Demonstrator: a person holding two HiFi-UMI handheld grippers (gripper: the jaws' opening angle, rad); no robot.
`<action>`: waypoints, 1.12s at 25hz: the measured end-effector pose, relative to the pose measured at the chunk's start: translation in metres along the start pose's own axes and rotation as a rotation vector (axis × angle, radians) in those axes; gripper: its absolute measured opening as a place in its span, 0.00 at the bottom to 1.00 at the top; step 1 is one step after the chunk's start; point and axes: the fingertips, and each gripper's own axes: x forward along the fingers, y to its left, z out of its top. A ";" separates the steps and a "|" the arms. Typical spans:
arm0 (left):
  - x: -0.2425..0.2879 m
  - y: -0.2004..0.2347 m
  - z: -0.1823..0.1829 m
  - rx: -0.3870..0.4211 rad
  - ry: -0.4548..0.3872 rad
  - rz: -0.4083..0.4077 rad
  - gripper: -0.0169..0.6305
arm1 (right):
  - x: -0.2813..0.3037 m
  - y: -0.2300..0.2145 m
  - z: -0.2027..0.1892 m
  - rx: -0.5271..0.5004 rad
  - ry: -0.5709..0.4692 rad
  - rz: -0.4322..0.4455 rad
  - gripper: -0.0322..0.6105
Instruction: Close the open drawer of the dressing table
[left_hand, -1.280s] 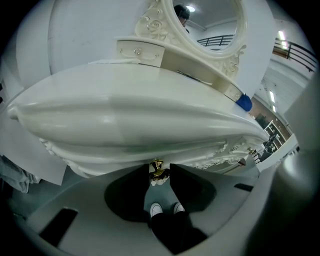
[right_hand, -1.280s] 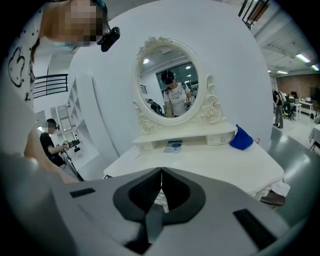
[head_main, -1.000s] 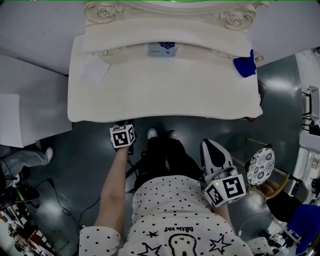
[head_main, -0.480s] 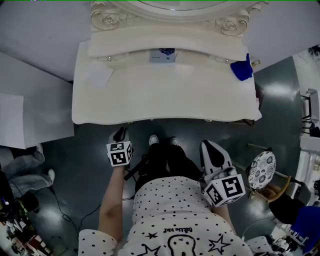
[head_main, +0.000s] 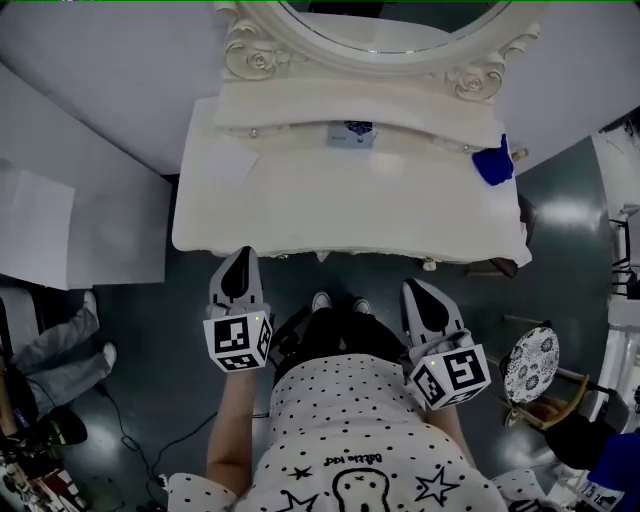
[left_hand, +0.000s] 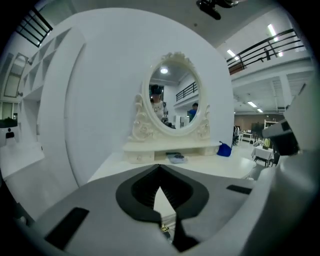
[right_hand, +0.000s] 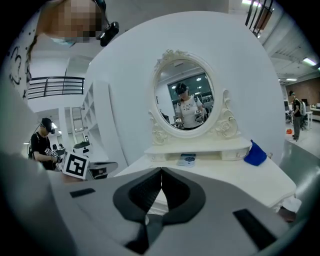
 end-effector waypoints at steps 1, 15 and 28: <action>-0.007 -0.002 0.014 0.006 -0.034 -0.005 0.05 | 0.002 0.003 0.002 -0.005 -0.007 0.006 0.06; -0.087 -0.047 0.109 -0.017 -0.250 -0.117 0.05 | 0.009 0.029 0.026 -0.054 -0.079 0.050 0.06; -0.094 -0.016 0.107 -0.074 -0.255 -0.060 0.05 | 0.015 0.047 0.037 -0.080 -0.110 0.073 0.06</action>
